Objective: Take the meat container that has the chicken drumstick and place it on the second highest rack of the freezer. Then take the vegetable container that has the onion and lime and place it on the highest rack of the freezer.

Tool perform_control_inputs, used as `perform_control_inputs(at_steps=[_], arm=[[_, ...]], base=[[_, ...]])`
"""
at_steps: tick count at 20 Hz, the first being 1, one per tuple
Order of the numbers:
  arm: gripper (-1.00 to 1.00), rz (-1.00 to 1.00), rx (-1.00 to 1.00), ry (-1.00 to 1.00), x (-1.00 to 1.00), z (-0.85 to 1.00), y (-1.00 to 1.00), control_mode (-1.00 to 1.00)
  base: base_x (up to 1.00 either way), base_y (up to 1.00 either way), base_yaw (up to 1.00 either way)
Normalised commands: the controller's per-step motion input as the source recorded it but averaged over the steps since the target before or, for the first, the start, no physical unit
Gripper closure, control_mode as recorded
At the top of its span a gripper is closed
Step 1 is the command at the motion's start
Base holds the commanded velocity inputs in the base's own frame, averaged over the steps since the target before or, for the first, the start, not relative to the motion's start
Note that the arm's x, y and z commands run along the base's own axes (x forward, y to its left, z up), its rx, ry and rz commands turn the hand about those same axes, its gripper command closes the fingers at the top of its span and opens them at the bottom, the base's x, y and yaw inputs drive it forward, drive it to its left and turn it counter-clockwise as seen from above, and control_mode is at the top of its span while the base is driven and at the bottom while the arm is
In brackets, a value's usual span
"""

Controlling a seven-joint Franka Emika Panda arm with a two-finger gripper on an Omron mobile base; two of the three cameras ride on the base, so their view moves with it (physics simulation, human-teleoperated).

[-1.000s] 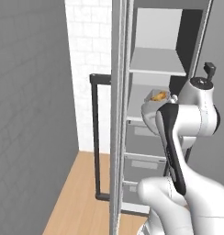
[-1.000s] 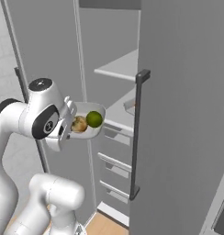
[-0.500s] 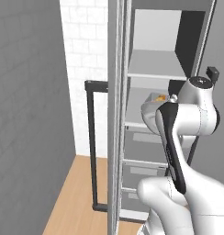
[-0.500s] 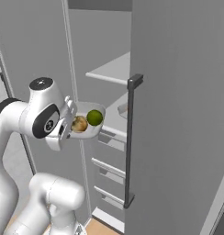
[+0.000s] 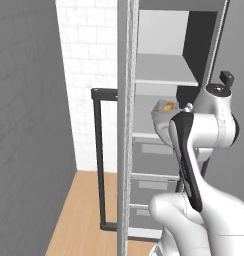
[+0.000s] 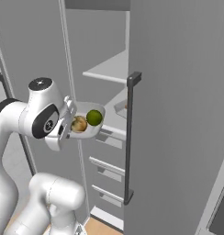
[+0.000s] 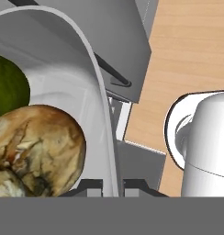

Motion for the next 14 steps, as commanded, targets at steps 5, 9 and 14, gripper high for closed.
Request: perform_control_inputs(at_steps=[5,9,14], arm=[[1.0,0.0,0.0,0.0,0.0,0.0,0.0,1.0],[1.0,0.0,0.0,0.0,0.0,0.0,0.0,-1.0],[1.0,-0.01,0.0,-0.22,-0.15,0.37,-0.21,-1.0]], base=[[0.41,0.04,-0.07],[0.03,0.0,0.0],[0.0,0.0,0.0]])
